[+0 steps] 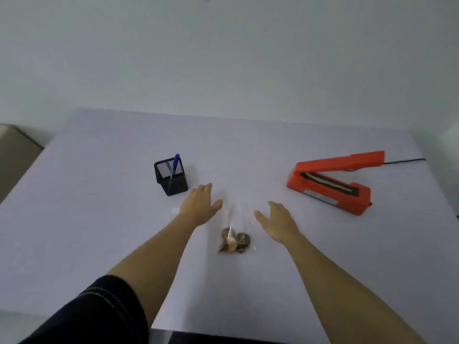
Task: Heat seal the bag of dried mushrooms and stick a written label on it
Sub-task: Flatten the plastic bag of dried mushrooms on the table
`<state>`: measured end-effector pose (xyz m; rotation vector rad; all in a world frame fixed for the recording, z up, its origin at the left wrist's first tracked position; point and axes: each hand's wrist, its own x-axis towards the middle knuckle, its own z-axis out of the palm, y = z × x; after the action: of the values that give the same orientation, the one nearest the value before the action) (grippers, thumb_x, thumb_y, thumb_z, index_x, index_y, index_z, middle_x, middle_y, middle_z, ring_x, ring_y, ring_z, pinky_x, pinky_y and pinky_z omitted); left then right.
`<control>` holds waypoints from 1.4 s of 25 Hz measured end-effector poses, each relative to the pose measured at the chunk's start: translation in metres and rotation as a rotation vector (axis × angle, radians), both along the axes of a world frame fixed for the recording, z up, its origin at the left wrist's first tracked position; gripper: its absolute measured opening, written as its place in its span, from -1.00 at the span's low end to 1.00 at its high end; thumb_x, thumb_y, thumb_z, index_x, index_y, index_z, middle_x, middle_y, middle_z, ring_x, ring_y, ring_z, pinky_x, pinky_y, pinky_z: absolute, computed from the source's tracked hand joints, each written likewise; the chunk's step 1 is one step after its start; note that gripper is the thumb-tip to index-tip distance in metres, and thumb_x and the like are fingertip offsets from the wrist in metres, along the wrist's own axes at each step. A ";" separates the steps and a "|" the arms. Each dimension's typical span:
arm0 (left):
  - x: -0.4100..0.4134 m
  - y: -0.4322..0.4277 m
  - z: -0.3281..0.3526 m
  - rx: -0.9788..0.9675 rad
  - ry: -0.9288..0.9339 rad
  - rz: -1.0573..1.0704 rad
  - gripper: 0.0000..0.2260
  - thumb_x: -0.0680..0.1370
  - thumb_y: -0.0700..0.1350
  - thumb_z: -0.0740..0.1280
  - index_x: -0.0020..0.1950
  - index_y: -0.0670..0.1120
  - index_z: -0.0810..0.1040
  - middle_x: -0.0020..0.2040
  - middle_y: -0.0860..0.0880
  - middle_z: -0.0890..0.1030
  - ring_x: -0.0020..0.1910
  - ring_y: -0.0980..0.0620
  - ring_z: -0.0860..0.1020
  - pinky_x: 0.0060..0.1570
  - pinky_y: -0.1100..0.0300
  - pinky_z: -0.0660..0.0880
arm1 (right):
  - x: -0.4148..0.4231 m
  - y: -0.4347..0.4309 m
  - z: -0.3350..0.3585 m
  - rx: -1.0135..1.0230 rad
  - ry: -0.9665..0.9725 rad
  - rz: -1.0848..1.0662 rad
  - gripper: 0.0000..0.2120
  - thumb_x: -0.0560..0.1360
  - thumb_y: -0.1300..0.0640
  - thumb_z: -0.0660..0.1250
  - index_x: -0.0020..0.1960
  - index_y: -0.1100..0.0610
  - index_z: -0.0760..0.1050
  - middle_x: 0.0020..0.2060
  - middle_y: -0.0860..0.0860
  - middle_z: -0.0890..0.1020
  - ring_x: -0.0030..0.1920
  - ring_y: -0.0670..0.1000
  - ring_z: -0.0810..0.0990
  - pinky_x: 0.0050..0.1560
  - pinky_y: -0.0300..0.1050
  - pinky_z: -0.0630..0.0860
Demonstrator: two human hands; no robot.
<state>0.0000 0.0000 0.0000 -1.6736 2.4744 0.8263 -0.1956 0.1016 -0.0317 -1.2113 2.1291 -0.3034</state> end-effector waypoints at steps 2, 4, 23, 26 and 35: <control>0.000 0.010 -0.019 0.107 0.024 0.107 -0.42 0.57 0.10 0.19 0.47 -0.18 0.14 0.42 -0.19 0.30 0.38 -0.18 0.29 0.30 -0.07 0.33 | 0.004 0.001 -0.019 0.025 -0.118 -0.093 -0.35 0.51 -0.17 0.21 0.43 0.21 0.19 0.38 0.16 0.34 0.36 0.13 0.33 0.35 0.01 0.29; 0.001 0.024 -0.042 0.212 0.062 0.187 -0.37 0.54 0.12 0.25 0.47 -0.18 0.15 0.41 -0.21 0.30 0.37 -0.18 0.31 0.31 -0.04 0.31 | 0.014 0.007 -0.034 0.022 -0.260 -0.194 -0.39 0.50 -0.11 0.27 0.39 0.23 0.26 0.30 0.16 0.42 0.24 0.09 0.44 0.24 -0.09 0.35; -0.002 0.020 -0.082 0.512 0.455 0.373 -0.69 0.39 -0.07 0.50 0.07 -0.15 0.58 -0.27 0.08 0.52 -0.30 0.17 0.52 -0.22 0.36 0.46 | 0.038 0.008 -0.059 -0.109 -0.615 -0.462 -0.89 0.46 0.22 0.39 -0.03 0.18 0.60 -0.14 0.06 0.64 -0.09 -0.01 0.58 0.02 -0.21 0.49; 0.004 0.014 -0.079 0.604 0.498 0.277 -0.84 0.43 -0.11 0.46 -0.07 -0.18 0.64 -0.24 -0.02 0.62 -0.29 0.14 0.57 -0.24 0.37 0.49 | 0.032 0.010 -0.052 -0.091 -0.646 -0.413 -0.88 0.48 0.22 0.36 0.00 0.21 0.59 -0.12 0.05 0.62 -0.10 -0.06 0.56 -0.08 -0.36 0.46; 0.008 0.010 -0.075 0.564 0.499 0.094 -0.90 0.42 -0.09 0.47 -0.08 -0.04 0.66 -0.15 -0.01 0.69 -0.08 0.03 0.64 0.04 0.20 0.53 | 0.035 0.018 -0.052 -0.057 -0.846 -0.318 -0.76 0.38 0.13 0.48 -0.10 0.12 0.43 -0.05 0.04 0.69 0.01 -0.03 0.65 0.07 -0.15 0.54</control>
<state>0.0076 0.0102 -0.0747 -1.5050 2.0887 1.9311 -0.1607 0.1192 -0.0834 -0.5870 1.5425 -0.8508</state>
